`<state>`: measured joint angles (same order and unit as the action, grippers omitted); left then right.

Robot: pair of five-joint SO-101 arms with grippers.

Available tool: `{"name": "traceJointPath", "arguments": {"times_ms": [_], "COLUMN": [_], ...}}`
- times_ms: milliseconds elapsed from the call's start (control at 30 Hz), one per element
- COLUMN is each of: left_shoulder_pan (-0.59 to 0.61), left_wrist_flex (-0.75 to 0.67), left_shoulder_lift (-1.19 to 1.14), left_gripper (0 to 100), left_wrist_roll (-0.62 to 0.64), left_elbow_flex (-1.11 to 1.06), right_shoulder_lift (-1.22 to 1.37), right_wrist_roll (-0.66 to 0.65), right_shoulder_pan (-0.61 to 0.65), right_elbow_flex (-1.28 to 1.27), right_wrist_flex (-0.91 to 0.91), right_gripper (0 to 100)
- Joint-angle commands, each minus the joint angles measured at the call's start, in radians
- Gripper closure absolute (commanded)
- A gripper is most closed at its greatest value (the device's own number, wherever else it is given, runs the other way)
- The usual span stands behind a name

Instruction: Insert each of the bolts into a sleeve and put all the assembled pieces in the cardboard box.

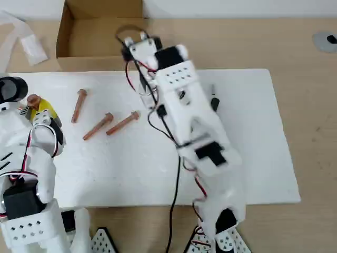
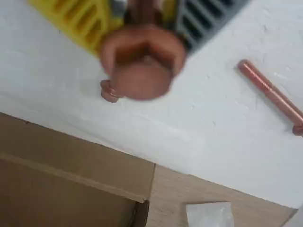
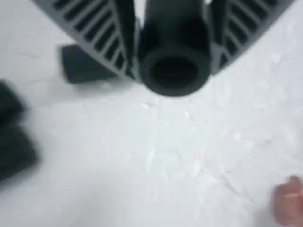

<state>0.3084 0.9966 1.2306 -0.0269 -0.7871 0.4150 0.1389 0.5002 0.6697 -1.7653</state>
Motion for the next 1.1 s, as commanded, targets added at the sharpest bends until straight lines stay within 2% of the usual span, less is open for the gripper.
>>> {"name": "traceJointPath", "arguments": {"times_ms": [0,167,367,500,667,733,800,900,1067], "left_shoulder_pan": [-0.018,-0.086,-0.258,-0.365,-0.405,-0.407,-0.422,-0.497,-0.651], "left_wrist_flex": [-0.025,-0.025,-0.025,-0.034,-0.075,-0.110,-0.144,-0.176,-0.110], "left_shoulder_lift": [0.016,0.018,0.185,0.325,0.400,0.403,0.395,0.367,0.295], "left_gripper": [100,100,99,99,99,99,99,99,100], "left_wrist_roll": [0.063,0.114,0.118,0.114,0.112,0.112,0.112,0.112,0.120], "left_elbow_flex": [0.061,0.063,0.058,0.054,0.015,0.002,0.000,0.009,0.081], "right_shoulder_lift": [-0.341,-0.639,-1.009,-1.242,-1.461,-1.521,-1.578,-1.656,-1.761], "right_wrist_roll": [-0.083,-0.229,-0.241,-0.241,-0.235,-0.186,-0.075,0.061,0.063], "right_shoulder_pan": [0.015,0.041,0.114,0.140,0.140,0.166,0.211,0.274,0.315], "right_elbow_flex": [0.048,-0.042,-0.371,-0.682,-1.084,-1.244,-1.397,-1.596,-1.845], "right_wrist_flex": [-0.021,-0.021,-0.015,0.080,0.313,0.427,0.555,0.764,1.112], "right_gripper": [98.9,98.8,98.8,98.8,98.8,98.8,98.8,98.8,98.8]}}
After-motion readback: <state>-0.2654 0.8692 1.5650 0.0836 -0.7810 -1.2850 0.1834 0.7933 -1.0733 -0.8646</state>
